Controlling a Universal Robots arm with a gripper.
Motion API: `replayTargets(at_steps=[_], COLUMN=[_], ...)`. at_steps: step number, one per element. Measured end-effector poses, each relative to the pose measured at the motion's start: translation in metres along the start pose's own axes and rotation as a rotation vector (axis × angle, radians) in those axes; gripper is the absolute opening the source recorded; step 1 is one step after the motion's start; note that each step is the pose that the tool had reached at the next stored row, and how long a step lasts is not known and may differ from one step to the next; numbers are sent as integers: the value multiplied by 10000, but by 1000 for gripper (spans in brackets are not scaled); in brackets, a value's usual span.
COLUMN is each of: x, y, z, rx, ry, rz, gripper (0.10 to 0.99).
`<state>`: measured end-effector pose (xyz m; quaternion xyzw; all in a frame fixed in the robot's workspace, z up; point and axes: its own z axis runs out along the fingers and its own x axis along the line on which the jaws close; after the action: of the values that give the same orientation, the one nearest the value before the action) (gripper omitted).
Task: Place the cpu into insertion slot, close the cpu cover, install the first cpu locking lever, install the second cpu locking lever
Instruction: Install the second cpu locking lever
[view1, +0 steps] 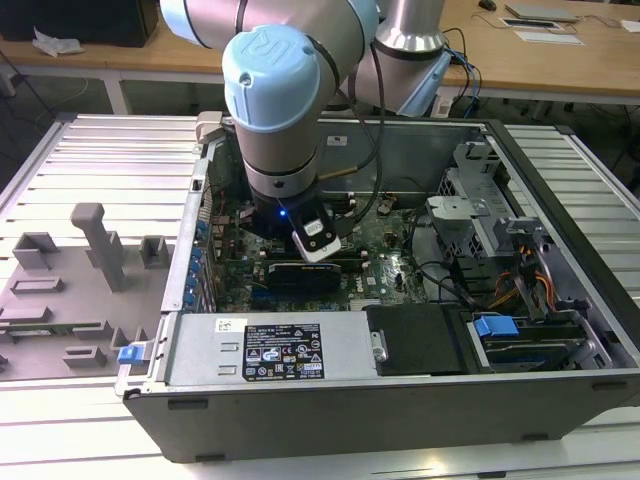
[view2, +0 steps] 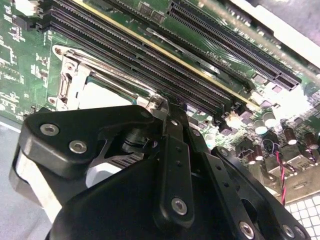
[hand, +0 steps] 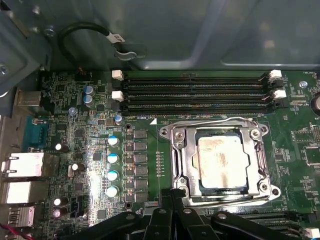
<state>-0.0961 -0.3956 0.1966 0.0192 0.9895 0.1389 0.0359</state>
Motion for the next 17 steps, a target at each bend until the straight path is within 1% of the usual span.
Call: replayTargets(at_steps=[1, 3, 4, 5, 6, 7, 9, 10, 12, 13, 14, 16, 17], x=[-2, -8, -11, -12, -18, -30, -61, -103, -185, -260, -315, -396, -421], y=[7, 34, 47, 52, 54, 56, 59, 61, 63, 65, 66, 69, 71], z=[-20, -115, -161, -175, -184, -192, -196, -193, -186, -181, -177, -170, -168], rx=[-9, 0, 33, 99, 191, 363, 660, 743, 757, 766, 774, 798, 815], ry=[-4, -2, -1, -6, -8, -12, -10, 2, 36, 70, 96, 139, 153], rz=[-1, 0, -2, -5, -11, -21, -32, -30, -20, -15, -6, 1, 4], gripper=[106, 106, 106, 106, 106, 106, 106, 106, 106, 106, 106, 106, 106])
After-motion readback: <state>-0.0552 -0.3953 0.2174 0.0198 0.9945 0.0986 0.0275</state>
